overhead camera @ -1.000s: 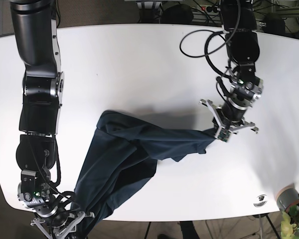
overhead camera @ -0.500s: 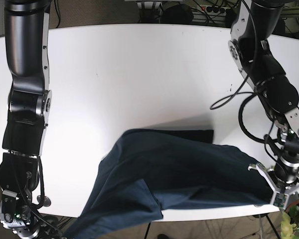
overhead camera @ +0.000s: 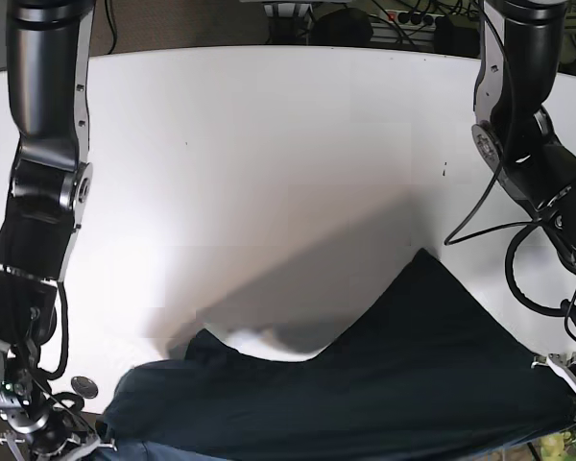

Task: Fold the T-shirt properly
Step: 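Lift and swing the shirt with both grippers, laying it flat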

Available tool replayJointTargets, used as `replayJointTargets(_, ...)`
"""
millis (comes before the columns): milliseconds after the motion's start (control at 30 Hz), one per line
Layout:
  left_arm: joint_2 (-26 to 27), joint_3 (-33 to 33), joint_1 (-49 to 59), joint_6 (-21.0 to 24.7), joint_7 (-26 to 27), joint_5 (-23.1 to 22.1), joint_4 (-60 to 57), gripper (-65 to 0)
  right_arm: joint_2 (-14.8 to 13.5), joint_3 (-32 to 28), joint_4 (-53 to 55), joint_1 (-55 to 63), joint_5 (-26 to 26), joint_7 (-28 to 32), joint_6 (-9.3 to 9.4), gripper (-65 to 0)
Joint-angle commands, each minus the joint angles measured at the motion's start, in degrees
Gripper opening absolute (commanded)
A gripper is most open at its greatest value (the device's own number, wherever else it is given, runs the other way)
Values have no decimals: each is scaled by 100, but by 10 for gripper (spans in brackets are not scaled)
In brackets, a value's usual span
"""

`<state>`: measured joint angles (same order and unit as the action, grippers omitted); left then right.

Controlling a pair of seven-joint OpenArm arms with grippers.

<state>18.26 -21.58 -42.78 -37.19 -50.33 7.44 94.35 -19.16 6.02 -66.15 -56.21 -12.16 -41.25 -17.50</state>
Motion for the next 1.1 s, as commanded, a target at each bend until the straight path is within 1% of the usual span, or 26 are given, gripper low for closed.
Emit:
replayJointTargets(0,95,-17,-104,49,114,-19,231,-650,-67,264,-308,51,16,-20,57,-628)
replayJointTargets(133,77,-132,397,49,114,-28,469,-650,-49,519,-484,667,-1,-72,49,-628)
replayJointTargets(267,60,-158,854,49,-9,-37,697,-650,21,906,-739,1423,-467,-81,49,-628)
replayJointTargets(400,51,-220,1417,49,-36,-37,1005,-650,12,1134,-1003,2144,-880,-90,84,-628)
replayJointTargets(500,-125,-369,1883,40,-36,-37,1190,-650,12,1363,-1205,2724,-1109,-90,101,-628)
replayJointTargets(567,-248,-492,2173,-101,-36,-37,1321,-650,39,1468,-1301,3119,-1206,-90,101,-628)
replayJointTargets(633,-310,-624,2437,-277,-36,-28,1392,-650,48,1503,-1416,3383,-1276,-90,101,-628)
replayJointTargets(867,-653,-1248,3518,-281,-9,-28,1427,-650,56,1732,-1706,4596,-1803,-90,93,-628)
replayJointTargets(1067,-688,-1705,4177,-281,17,-28,1427,-650,56,1741,-1688,5300,-2146,-90,66,-628)
